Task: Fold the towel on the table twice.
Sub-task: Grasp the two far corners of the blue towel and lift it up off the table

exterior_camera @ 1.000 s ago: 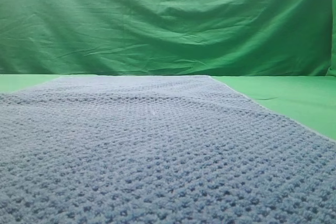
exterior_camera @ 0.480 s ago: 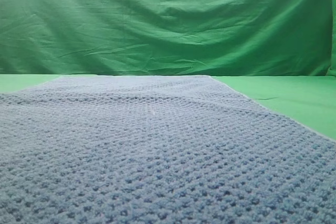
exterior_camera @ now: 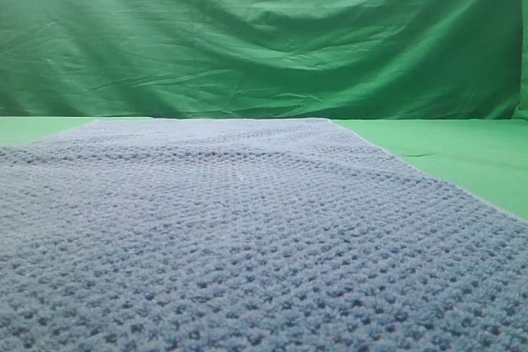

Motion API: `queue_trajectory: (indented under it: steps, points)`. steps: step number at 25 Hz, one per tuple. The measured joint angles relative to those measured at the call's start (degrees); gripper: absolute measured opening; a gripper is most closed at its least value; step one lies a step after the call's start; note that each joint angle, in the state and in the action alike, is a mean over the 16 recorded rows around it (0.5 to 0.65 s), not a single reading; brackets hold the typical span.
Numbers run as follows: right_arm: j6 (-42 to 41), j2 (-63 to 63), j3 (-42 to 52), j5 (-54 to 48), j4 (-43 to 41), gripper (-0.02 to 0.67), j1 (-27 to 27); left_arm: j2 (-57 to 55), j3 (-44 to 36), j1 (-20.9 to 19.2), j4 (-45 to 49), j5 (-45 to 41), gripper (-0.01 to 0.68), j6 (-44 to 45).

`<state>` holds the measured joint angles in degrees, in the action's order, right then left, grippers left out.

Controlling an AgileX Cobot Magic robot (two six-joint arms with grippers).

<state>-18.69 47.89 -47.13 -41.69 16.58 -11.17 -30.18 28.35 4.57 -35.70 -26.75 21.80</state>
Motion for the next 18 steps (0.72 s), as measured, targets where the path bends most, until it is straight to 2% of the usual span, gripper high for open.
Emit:
queue_trajectory:
  steps: [9,18]
  points:
    - [6.73,18.37,-11.58,-6.19,-10.18,0.0,-4.21,-22.81,12.97,0.0,16.51,-7.4,0.0,-10.88]
    - [11.94,37.98,-20.09,-7.51,-14.14,0.0,-6.6,-47.6,25.41,0.0,24.58,-11.79,0.0,-13.23]
